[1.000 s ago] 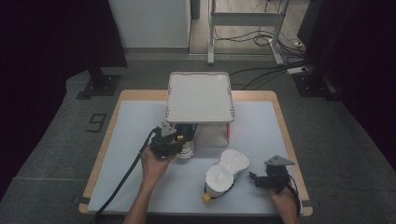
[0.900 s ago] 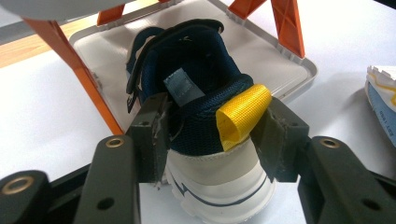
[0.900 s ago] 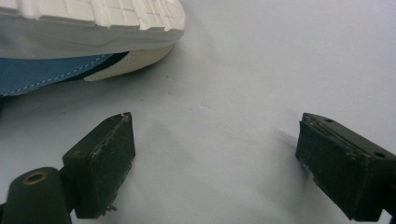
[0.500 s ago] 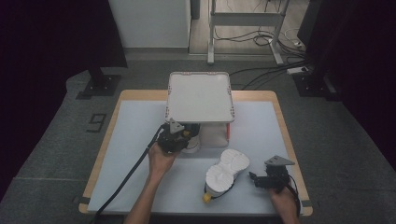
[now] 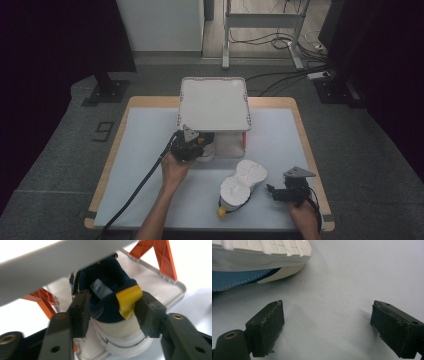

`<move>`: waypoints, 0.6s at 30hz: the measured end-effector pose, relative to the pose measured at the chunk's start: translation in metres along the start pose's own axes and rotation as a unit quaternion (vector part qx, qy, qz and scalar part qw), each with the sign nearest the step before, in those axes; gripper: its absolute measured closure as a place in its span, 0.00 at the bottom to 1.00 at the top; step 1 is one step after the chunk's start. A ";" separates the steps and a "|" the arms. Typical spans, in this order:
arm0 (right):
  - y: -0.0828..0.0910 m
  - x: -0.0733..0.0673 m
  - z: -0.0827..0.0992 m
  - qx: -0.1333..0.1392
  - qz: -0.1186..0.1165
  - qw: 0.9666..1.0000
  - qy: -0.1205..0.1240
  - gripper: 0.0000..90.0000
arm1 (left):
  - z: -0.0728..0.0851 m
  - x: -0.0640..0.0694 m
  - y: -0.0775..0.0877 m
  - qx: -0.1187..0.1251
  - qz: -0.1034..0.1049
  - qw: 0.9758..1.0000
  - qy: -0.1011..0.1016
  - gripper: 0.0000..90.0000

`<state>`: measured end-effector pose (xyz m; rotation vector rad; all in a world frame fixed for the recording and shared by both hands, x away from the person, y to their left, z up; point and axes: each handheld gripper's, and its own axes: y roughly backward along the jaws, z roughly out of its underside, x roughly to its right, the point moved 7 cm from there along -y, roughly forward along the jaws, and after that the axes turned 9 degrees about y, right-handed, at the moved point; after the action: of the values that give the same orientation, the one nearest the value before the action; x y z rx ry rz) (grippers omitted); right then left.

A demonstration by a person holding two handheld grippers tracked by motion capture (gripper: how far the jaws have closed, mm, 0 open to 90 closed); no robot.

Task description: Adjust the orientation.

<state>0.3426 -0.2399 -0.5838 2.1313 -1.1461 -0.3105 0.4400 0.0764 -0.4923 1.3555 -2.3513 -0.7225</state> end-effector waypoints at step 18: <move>0.000 0.000 0.000 0.000 0.000 1.000 0.000 0.12 | -0.002 -0.008 -0.010 0.001 -0.043 0.999 -0.002 0.60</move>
<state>0.3426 -0.2399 -0.5838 2.1315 -1.1467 -0.3109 0.4517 0.0785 -0.4967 1.4646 -2.3096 -0.7481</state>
